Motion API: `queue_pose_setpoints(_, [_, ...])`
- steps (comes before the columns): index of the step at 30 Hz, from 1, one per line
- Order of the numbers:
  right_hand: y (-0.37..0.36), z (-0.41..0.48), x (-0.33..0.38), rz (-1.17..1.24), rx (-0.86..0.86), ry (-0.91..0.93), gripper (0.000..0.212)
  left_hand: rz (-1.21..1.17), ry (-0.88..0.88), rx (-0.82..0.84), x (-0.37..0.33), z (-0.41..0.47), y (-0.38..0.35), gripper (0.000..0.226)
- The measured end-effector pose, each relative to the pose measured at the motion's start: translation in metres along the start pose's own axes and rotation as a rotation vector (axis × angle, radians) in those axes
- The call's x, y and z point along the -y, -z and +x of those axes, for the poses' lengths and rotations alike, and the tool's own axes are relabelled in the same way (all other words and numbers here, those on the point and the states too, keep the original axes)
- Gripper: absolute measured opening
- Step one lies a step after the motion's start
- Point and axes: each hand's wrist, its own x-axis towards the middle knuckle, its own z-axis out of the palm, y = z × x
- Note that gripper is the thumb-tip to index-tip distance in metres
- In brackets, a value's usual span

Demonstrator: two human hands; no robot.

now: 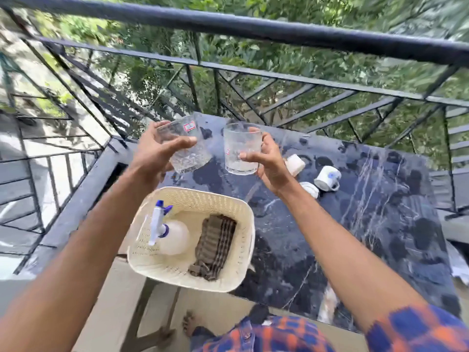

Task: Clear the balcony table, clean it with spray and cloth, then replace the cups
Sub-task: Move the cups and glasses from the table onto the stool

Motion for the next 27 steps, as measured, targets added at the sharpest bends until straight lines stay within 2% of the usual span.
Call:
queue_pose_setpoints(5, [-0.117,0.0,0.017,-0.06,0.201,0.107,0.099,-0.04,-0.082,-0.153,0.002,-0.047,0.111,0.093])
queue_pose_setpoints(9, [-0.215,0.001,0.004,-0.188,0.368,0.159,0.099,-0.064,-0.071,-0.314,0.031,-0.089,0.209,0.114])
queue_pose_setpoints(13, [-0.315,-0.009,-0.014,-0.449,0.484,0.289,0.105,-0.102,-0.037,-0.446,0.073,-0.138,0.287,0.095])
queue_pose_setpoints(15, [-0.359,-0.017,-0.03,-0.565,0.53,0.328,0.102,-0.089,-0.046,-0.526,0.101,-0.16,0.318,0.095])
queue_pose_setpoints(17, [-0.401,-0.027,-0.054,-0.587,0.666,0.292,0.095,-0.07,-0.029,-0.622,0.134,-0.18,0.346,0.101])
queue_pose_setpoints(19, [-0.425,-0.039,-0.08,-0.618,0.715,0.242,0.093,-0.105,0.037,-0.688,0.172,-0.194,0.357,0.104])
queue_pose_setpoints(22, [-0.458,-0.066,-0.144,-0.692,0.692,0.166,0.103,-0.059,0.156,-0.854,0.239,-0.216,0.365,0.1])
queue_pose_setpoints(24, [-0.461,-0.079,-0.199,-0.772,0.655,0.08,0.102,0.009,0.233,-0.923,0.283,-0.224,0.355,0.096])
queue_pose_setpoints(27, [-0.446,-0.093,-0.274,-0.811,0.601,-0.02,0.104,-0.032,0.346,-0.976,0.349,-0.233,0.331,0.102])
